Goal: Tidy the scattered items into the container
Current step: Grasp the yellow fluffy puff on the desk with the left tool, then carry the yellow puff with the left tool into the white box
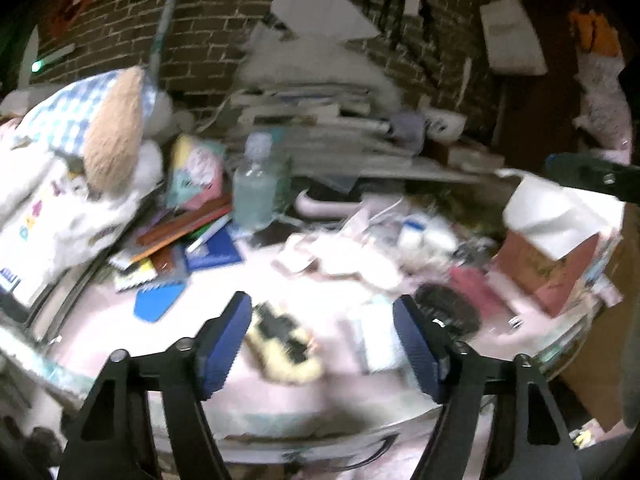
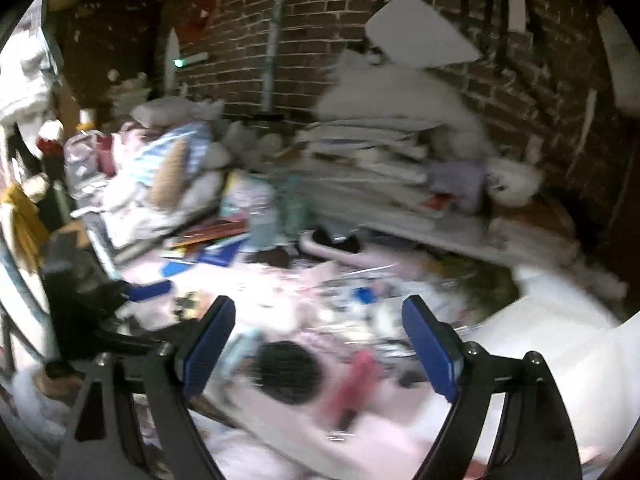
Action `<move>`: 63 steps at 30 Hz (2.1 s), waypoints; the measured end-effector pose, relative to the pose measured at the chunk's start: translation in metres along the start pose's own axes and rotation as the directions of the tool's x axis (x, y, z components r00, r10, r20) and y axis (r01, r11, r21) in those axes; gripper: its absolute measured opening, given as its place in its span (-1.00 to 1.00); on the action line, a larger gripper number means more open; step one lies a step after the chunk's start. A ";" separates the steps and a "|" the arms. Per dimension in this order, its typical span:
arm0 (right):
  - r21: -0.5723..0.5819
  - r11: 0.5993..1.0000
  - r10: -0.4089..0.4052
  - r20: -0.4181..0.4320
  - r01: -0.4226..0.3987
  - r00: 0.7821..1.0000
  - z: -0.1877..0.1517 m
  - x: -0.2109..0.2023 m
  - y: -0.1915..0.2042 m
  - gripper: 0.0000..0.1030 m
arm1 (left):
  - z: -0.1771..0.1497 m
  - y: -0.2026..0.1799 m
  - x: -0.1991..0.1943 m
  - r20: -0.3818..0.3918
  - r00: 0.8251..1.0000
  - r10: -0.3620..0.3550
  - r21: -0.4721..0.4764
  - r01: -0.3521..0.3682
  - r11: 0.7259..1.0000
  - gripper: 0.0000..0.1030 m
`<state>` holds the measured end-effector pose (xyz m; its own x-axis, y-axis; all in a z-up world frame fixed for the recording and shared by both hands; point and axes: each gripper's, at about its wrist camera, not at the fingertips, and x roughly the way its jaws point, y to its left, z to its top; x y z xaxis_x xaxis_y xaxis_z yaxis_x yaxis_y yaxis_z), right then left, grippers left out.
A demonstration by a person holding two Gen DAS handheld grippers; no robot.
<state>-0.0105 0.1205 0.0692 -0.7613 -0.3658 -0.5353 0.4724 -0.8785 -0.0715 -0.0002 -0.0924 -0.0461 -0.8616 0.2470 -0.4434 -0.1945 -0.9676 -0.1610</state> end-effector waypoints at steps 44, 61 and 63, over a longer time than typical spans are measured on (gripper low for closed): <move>0.343 0.935 -0.080 -0.034 0.087 0.996 -0.099 0.040 -0.044 0.62 | 0.084 -0.079 0.026 0.035 0.993 -0.111 0.166 0.104 0.981 -0.46; 0.403 0.915 -0.041 0.008 0.035 0.999 -0.113 0.026 -0.062 0.63 | 0.156 -0.241 0.049 -0.150 0.886 -0.440 0.412 0.460 0.786 -0.46; 0.410 0.912 -0.032 0.011 0.025 0.999 -0.116 0.026 -0.063 0.63 | 0.160 -0.257 0.055 -0.194 0.872 -0.450 0.420 0.489 0.765 -0.46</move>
<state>-0.0088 0.2022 -0.0373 -0.7810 -0.3408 -0.5234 0.2295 -0.9360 0.2670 -0.0725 0.1616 0.1115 -0.5724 0.6610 -0.4852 -0.7668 -0.6412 0.0310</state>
